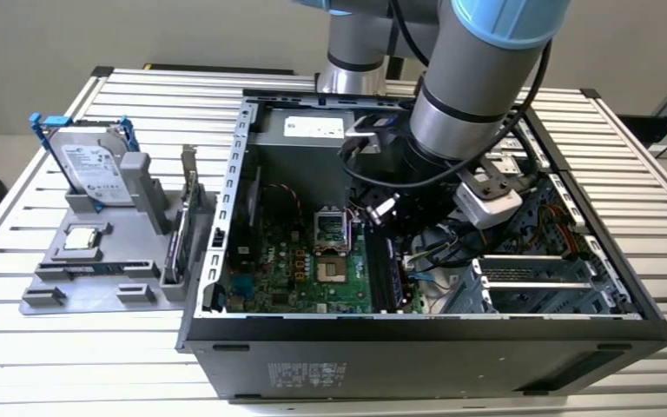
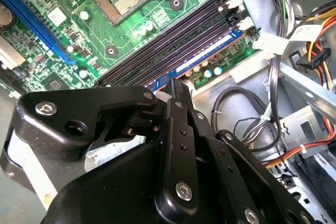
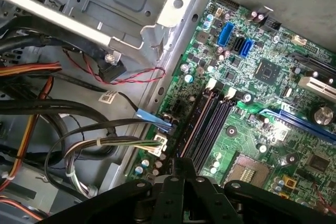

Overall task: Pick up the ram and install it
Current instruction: 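Press down the ram until it locks into place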

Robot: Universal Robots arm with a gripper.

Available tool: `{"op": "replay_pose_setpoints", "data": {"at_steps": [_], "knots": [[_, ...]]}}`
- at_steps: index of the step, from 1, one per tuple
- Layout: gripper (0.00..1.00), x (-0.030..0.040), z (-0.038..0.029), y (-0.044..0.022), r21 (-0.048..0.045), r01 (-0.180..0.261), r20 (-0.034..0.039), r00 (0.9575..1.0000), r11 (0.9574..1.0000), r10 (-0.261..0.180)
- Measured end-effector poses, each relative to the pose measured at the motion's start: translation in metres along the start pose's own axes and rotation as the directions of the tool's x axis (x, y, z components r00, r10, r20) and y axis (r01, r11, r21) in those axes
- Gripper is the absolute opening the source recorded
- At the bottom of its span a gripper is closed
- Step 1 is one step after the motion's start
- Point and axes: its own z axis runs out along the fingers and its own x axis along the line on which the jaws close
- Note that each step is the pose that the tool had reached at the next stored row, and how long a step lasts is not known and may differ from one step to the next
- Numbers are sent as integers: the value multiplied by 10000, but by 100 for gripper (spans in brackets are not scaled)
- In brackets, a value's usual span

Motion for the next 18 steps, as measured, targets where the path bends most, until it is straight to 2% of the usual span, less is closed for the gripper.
{"op": "replay_pose_setpoints", "data": {"at_steps": [8,18], "knots": [[0,0,0,0,-23,590,10,9983,9983,-590],[0,-1,0,0,-51,1321,25,9912,9912,-1321]]}}
